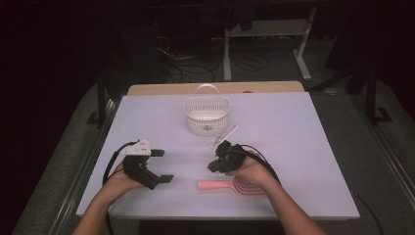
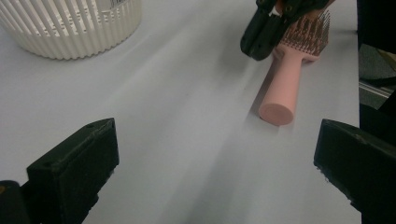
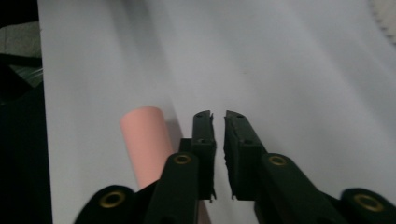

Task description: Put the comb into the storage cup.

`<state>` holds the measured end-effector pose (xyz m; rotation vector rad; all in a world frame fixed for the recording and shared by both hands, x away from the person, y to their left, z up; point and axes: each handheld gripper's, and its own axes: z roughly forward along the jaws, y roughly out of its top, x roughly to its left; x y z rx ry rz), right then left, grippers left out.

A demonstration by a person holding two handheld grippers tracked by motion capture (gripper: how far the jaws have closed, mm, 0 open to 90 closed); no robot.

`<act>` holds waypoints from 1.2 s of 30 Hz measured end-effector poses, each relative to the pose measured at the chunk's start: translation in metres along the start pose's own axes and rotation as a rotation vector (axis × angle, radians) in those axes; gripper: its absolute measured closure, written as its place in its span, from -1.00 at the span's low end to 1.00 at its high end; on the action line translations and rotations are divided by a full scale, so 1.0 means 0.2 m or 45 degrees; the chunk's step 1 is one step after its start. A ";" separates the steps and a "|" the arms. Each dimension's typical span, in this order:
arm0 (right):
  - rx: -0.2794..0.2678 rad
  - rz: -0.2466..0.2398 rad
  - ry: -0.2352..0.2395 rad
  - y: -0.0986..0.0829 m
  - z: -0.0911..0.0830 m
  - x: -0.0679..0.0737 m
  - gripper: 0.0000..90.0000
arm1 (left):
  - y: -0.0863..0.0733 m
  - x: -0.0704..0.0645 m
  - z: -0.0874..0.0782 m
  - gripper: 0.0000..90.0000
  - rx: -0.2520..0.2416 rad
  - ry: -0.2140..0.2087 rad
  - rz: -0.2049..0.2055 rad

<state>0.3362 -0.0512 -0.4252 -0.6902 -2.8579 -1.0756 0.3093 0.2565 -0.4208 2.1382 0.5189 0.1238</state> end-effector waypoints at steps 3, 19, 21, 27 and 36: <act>-0.036 0.028 -0.025 -0.02 -0.05 -0.03 0.54 | 0.00 0.00 0.00 -1.00 -0.005 -0.004 -0.007; -0.210 0.184 -0.205 -0.22 -0.31 -0.12 -0.41 | 0.00 0.00 0.00 -1.00 -0.013 -0.007 -0.011; -0.232 0.198 -0.222 -0.25 -0.34 -0.12 -0.49 | 0.00 0.00 0.00 -1.00 -0.010 -0.005 -0.008; -0.287 0.241 -0.277 -0.36 -0.41 -0.13 -0.71 | 0.00 -0.01 0.00 -1.00 -0.004 -0.011 -0.008; -0.297 0.280 -0.343 -0.52 -0.47 -0.14 -0.98 | 0.00 -0.01 0.00 -1.00 0.002 -0.021 -0.012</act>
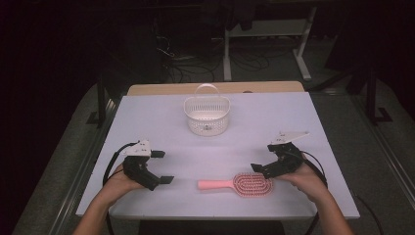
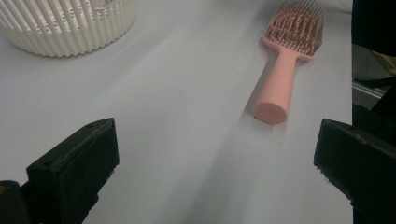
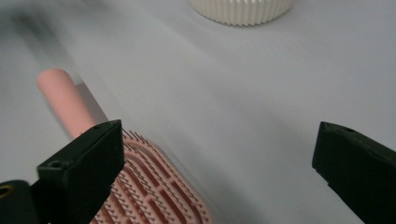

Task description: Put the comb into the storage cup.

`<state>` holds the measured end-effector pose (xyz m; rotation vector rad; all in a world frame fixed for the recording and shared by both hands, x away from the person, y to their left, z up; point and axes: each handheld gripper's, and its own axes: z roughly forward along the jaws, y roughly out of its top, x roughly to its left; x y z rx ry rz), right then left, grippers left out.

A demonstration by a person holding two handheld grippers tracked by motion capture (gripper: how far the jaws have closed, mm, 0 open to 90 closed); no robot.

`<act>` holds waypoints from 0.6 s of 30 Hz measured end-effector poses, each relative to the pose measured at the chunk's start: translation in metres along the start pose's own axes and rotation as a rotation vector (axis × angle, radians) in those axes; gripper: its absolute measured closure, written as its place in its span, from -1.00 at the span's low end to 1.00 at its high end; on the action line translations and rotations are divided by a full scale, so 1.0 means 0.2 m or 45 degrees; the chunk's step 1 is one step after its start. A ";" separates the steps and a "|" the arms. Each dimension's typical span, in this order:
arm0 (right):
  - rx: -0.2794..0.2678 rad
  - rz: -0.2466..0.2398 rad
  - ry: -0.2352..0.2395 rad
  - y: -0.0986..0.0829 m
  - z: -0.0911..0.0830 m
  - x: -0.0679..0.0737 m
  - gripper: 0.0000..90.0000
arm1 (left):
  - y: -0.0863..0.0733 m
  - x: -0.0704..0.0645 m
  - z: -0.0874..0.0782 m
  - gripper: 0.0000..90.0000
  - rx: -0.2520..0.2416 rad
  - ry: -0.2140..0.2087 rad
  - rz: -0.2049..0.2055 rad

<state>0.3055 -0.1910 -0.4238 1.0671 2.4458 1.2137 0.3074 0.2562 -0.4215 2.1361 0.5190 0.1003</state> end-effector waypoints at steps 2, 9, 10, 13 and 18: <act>-0.006 0.017 -0.016 -0.02 -0.01 -0.01 -1.00 | 0.00 0.00 0.00 -1.00 0.000 -0.002 0.000; -0.037 0.044 -0.044 -0.12 -0.06 -0.04 -1.00 | 0.00 0.00 0.00 -1.00 -0.007 -0.001 0.011; -0.037 0.046 -0.045 -0.13 -0.07 -0.05 -1.00 | 0.00 0.00 0.00 -1.00 -0.008 0.000 0.014; -0.044 0.049 -0.051 -0.14 -0.08 -0.06 -1.00 | 0.00 0.00 0.00 -1.00 -0.010 0.000 0.014; -0.058 0.043 -0.054 -0.13 -0.08 -0.06 -1.00 | 0.01 0.00 0.00 -1.00 -0.013 -0.011 0.012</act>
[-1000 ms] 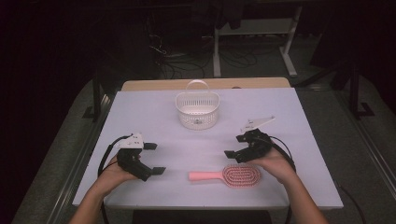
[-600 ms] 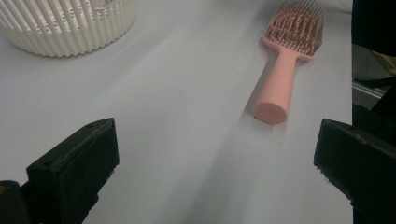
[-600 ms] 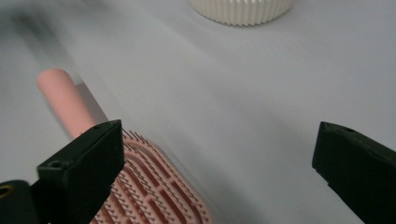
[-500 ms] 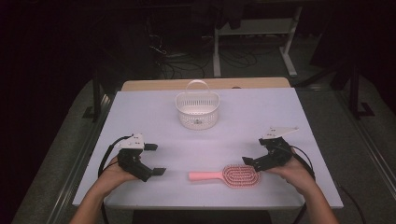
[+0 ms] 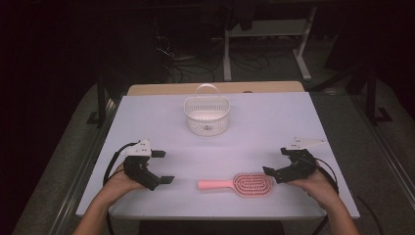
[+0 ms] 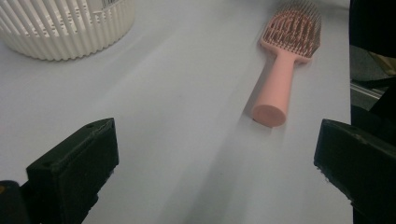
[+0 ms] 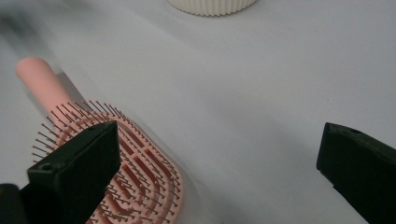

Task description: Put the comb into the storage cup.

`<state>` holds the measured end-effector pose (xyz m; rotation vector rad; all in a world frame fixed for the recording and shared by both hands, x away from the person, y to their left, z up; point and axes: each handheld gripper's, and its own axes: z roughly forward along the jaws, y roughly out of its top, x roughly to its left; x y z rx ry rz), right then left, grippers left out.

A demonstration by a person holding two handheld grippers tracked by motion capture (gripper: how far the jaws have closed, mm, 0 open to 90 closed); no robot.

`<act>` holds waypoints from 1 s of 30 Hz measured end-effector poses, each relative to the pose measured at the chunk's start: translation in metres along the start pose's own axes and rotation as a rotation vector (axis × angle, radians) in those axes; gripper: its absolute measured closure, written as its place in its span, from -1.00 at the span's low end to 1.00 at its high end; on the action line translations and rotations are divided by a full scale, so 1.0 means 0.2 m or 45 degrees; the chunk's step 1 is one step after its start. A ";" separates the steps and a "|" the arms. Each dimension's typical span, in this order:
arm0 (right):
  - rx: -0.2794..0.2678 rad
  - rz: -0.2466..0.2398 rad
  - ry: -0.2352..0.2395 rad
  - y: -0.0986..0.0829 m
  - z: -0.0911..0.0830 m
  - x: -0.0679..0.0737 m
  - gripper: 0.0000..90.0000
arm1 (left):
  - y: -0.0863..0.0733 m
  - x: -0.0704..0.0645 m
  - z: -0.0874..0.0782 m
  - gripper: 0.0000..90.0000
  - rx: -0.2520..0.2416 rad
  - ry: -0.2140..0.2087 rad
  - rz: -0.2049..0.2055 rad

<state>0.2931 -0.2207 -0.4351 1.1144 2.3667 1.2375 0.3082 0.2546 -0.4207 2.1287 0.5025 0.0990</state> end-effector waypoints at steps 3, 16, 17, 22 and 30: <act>0.003 -0.009 0.002 0.00 0.00 0.00 -1.00 | 0.01 0.00 0.00 -1.00 -0.003 -0.001 0.004; -0.009 -0.012 0.010 0.02 0.00 0.00 -1.00 | 0.06 0.01 0.03 -1.00 -0.031 -0.047 -0.020; -0.006 -0.013 0.010 0.02 0.00 0.00 -1.00 | 0.07 0.01 0.03 -1.00 -0.025 -0.048 -0.018; -0.013 -0.008 0.013 0.02 0.00 0.00 -1.00 | 0.09 0.01 0.05 -1.00 -0.031 -0.061 -0.015; -0.014 -0.007 0.013 0.02 -0.01 0.00 -1.00 | 0.14 0.00 0.07 -1.00 -0.030 -0.075 0.001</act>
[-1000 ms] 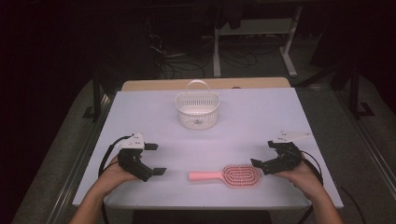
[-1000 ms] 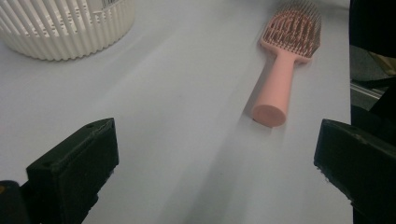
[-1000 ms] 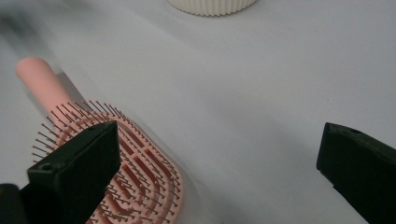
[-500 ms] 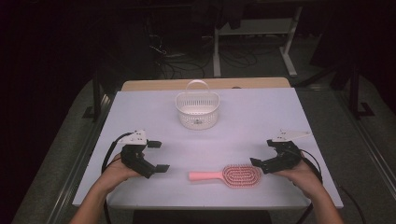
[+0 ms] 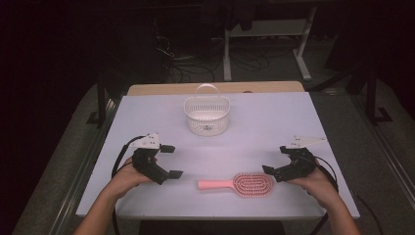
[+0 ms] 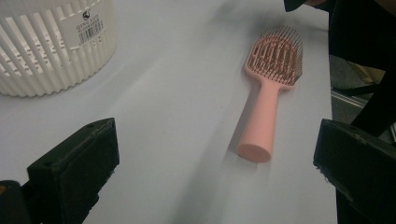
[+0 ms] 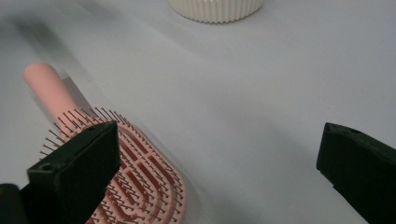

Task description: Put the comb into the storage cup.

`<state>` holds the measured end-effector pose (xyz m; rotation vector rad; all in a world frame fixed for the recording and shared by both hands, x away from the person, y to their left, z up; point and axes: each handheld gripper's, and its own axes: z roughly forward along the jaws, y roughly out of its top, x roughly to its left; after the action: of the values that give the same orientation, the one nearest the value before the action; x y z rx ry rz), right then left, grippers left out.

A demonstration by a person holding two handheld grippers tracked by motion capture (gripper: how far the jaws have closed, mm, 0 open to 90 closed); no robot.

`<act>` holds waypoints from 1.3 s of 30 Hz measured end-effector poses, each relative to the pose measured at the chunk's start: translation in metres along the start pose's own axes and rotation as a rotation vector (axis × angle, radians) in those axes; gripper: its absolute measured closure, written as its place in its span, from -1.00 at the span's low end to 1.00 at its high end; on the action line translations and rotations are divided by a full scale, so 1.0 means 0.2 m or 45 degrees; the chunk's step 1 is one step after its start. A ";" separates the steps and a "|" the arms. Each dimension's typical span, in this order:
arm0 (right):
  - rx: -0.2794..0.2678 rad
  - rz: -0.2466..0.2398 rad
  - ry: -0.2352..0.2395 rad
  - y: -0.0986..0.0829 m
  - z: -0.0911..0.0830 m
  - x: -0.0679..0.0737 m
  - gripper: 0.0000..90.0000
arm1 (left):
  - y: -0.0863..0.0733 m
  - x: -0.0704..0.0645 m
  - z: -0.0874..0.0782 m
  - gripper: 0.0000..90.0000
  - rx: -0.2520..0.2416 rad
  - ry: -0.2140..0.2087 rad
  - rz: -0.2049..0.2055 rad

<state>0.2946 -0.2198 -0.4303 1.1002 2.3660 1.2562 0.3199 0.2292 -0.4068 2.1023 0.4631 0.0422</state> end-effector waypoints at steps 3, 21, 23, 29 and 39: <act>-0.002 -0.003 0.002 0.00 0.00 0.00 -1.00 | 0.01 0.00 0.01 -1.00 -0.003 -0.007 -0.002; 0.000 -0.008 0.004 0.01 0.00 0.00 -1.00 | 0.08 -0.02 0.08 -0.99 -0.015 -0.039 0.026; 0.000 -0.007 0.003 0.01 0.00 0.00 -1.00 | 0.10 -0.02 0.08 -0.99 -0.012 -0.045 0.032; 0.001 -0.005 0.002 0.01 0.00 0.00 -1.00 | 0.12 -0.02 0.11 -0.99 -0.016 -0.057 0.041; -0.002 -0.007 0.013 0.01 0.01 0.01 -1.00 | 0.18 -0.04 0.16 -0.99 -0.026 -0.081 0.065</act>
<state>0.2954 -0.2170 -0.4294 1.0890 2.3730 1.2646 0.3304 0.1846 -0.3940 2.0887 0.3699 0.0098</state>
